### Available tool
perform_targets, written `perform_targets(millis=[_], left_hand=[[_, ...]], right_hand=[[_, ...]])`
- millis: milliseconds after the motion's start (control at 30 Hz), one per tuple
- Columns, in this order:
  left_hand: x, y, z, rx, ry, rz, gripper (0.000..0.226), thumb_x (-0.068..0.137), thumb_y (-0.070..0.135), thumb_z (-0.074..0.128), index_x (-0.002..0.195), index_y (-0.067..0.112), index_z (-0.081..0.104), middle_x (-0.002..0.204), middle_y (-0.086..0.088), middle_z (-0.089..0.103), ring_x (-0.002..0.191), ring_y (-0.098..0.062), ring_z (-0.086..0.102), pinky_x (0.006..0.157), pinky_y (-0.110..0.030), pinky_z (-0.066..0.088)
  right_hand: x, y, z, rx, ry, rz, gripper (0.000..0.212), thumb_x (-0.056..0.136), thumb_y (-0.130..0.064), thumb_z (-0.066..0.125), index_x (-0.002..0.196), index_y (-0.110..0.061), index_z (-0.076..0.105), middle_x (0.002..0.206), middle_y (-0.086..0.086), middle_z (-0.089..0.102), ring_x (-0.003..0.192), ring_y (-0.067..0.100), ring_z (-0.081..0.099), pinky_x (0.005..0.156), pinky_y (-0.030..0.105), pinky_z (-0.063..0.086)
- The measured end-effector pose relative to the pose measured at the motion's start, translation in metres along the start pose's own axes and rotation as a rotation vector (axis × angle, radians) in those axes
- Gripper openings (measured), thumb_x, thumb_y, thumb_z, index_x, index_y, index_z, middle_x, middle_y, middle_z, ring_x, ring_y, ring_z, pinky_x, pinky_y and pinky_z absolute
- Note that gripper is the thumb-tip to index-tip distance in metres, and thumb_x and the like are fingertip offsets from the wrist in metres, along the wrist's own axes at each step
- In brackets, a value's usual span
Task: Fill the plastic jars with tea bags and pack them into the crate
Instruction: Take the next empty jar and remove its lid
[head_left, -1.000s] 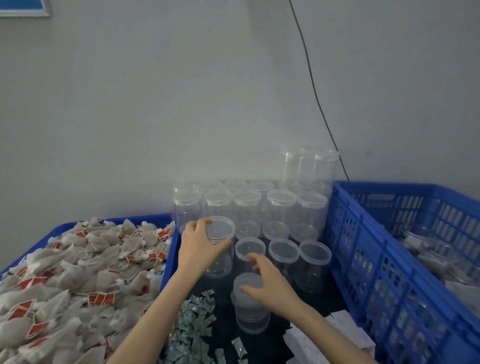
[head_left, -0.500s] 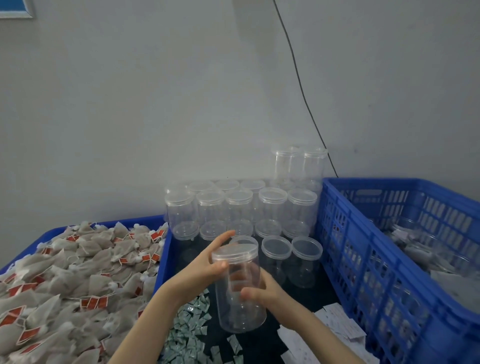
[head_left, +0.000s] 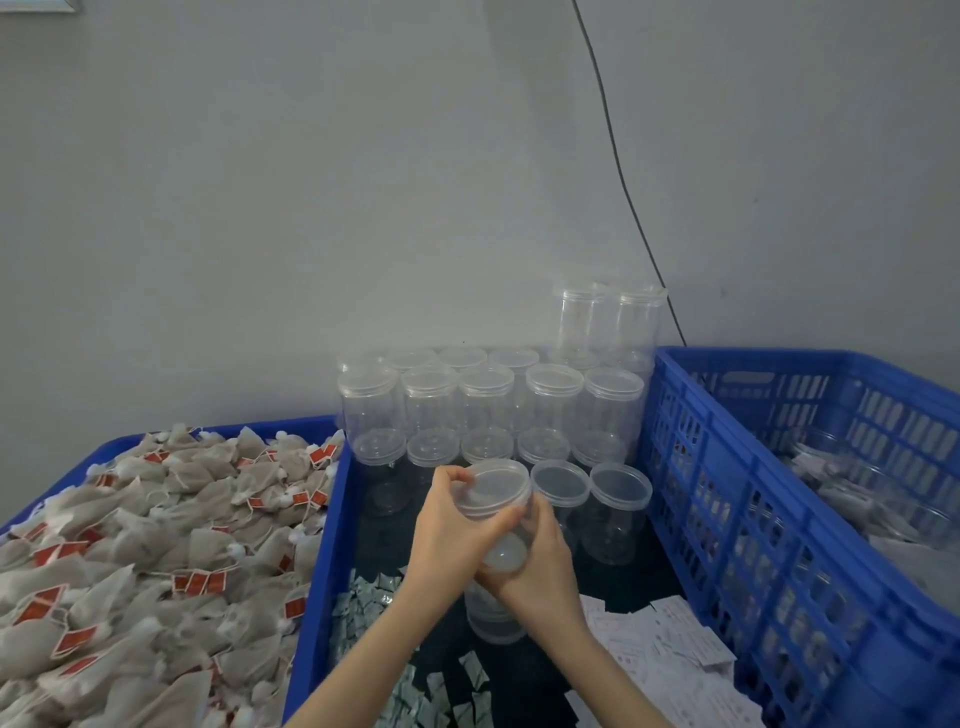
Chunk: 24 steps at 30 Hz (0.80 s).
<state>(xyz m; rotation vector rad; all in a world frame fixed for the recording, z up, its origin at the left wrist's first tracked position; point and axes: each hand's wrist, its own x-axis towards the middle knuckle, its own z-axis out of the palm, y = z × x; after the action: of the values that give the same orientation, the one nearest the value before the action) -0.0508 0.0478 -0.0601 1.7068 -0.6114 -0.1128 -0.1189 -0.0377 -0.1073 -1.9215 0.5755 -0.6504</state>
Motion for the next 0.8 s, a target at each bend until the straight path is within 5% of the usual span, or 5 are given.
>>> perform_targets(millis=[133, 267, 433, 600, 800], left_hand=[[0.004, -0.003, -0.003, 0.047, -0.19, 0.074, 0.054, 0.072, 0.032, 0.08, 0.11, 0.043, 0.043, 0.119, 0.015, 0.05, 0.109, 0.004, 0.049, 0.081, -0.01, 0.039], [0.013, -0.001, -0.023, -0.089, -0.423, 0.087, 0.047, 0.083, 0.015, 0.071, 0.117, 0.039, 0.051, 0.108, 0.009, 0.064, 0.107, -0.003, 0.06, 0.095, -0.025, 0.047], [0.017, -0.001, -0.029, -0.08, -0.309, 0.075, 0.054, 0.08, 0.022, 0.074, 0.121, 0.045, 0.046, 0.122, 0.011, 0.05, 0.111, -0.002, 0.05, 0.084, -0.01, 0.044], [0.017, -0.006, -0.031, -0.082, -0.537, -0.023, 0.079, 0.069, 0.042, 0.08, 0.131, 0.054, 0.033, 0.137, 0.016, 0.04, 0.127, -0.004, 0.041, 0.105, -0.03, 0.04], [0.008, -0.003, -0.015, 0.234, -0.159, 0.026, 0.067, 0.068, 0.058, 0.073, 0.124, 0.047, 0.039, 0.122, 0.006, 0.047, 0.115, -0.012, 0.05, 0.098, -0.033, 0.045]], right_hand=[[-0.002, 0.004, -0.006, 0.092, 0.061, 0.036, 0.096, 0.052, -0.051, 0.083, 0.135, -0.034, 0.038, 0.131, -0.015, 0.054, 0.119, 0.005, 0.055, 0.097, 0.033, 0.05], [0.003, 0.012, -0.021, 0.371, 0.049, 0.18, 0.078, 0.071, -0.016, 0.087, 0.131, -0.023, 0.039, 0.126, 0.001, 0.053, 0.113, 0.017, 0.055, 0.094, 0.032, 0.047], [0.0, 0.022, -0.02, 0.35, -0.065, 0.134, 0.075, 0.072, -0.001, 0.084, 0.13, -0.02, 0.041, 0.122, -0.003, 0.055, 0.117, 0.021, 0.056, 0.104, 0.04, 0.046], [-0.013, 0.021, -0.008, 0.248, -0.19, 0.103, 0.084, 0.044, -0.042, 0.086, 0.118, -0.034, 0.048, 0.118, -0.01, 0.062, 0.116, 0.006, 0.058, 0.09, 0.024, 0.051], [-0.02, 0.011, -0.005, -0.11, -0.058, 0.039, 0.1, 0.047, -0.059, 0.073, 0.137, -0.041, 0.034, 0.13, -0.022, 0.047, 0.12, 0.003, 0.049, 0.093, 0.023, 0.045]])
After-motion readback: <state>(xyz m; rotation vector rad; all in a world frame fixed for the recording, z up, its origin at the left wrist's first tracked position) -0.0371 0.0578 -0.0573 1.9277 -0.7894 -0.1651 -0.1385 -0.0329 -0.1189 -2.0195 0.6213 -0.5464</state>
